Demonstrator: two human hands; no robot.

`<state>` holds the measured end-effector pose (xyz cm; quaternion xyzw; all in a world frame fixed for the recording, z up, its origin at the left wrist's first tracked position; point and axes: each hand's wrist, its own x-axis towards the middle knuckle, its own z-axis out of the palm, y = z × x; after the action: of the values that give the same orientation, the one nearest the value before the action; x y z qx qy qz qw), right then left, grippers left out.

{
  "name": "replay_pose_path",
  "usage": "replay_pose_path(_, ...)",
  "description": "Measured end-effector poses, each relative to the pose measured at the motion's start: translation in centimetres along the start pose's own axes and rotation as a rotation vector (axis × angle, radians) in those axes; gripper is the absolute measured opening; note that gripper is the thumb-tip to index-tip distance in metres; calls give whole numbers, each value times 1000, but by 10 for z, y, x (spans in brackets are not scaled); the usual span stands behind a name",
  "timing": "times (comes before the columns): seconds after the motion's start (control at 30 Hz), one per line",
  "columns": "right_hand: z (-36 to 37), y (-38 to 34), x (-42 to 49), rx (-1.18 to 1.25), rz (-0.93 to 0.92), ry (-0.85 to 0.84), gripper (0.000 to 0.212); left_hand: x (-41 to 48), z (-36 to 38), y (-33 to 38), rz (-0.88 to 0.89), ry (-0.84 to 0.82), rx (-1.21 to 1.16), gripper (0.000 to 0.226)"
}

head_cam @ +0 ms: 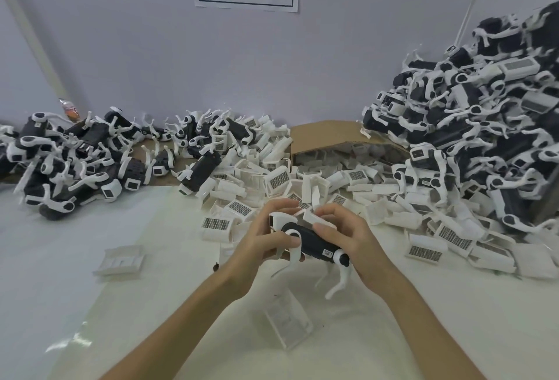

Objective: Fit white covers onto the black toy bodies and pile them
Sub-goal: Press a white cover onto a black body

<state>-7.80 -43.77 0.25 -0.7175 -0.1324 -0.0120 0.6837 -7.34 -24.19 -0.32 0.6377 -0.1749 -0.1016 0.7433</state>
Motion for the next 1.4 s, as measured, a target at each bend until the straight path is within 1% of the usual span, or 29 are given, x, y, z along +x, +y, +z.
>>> replay_pose_path(0.1, 1, -1, -1, 2, 15, -24, 32, 0, 0, 0, 5, 10, -8, 56)
replay_pose_path(0.23, 1, -3, -2, 10, 11, -37, 31, 0, 1, 2, -1, 23, -36, 63)
replay_pose_path(0.4, 1, -3, -2, 13, 6, -49, 34, 1, 0, 1, -21, 39, -41, 54)
replay_pose_path(0.47, 1, -3, -2, 17, 5, -65, 35, 1, 0, 2, -21, 33, -57, 56)
replay_pose_path(0.6, 0, -3, -2, 41, 10, -93, 36, 0, 1, 5, -22, 41, -103, 69)
replay_pose_path(0.8, -2, -2, -2, 59, 10, -87, 31, -1, 3, 8, -26, 51, -141, 73)
replay_pose_path(0.9, -2, -4, -3, 38, 5, -92, 31, -2, 5, 9, -11, 49, -190, 65)
replay_pose_path(1.03, -1, -6, -5, -31, -27, -102, 52, -2, 4, 8, -23, 67, -256, 62)
replay_pose_path(1.07, 0, -6, -5, -58, -37, -90, 55, -2, 3, 8, -26, 75, -266, 61)
replay_pose_path(1.13, 2, -5, -4, -121, -73, -46, 52, -1, 4, 8, -20, 83, -270, 59)
replay_pose_path(1.27, 3, -4, -4, -138, -100, 1, 46, -1, 5, 8, -2, 77, -278, 40)
replay_pose_path(1.4, 1, -3, -2, -156, -91, -19, 44, 0, 3, 6, 15, 77, -272, 40)
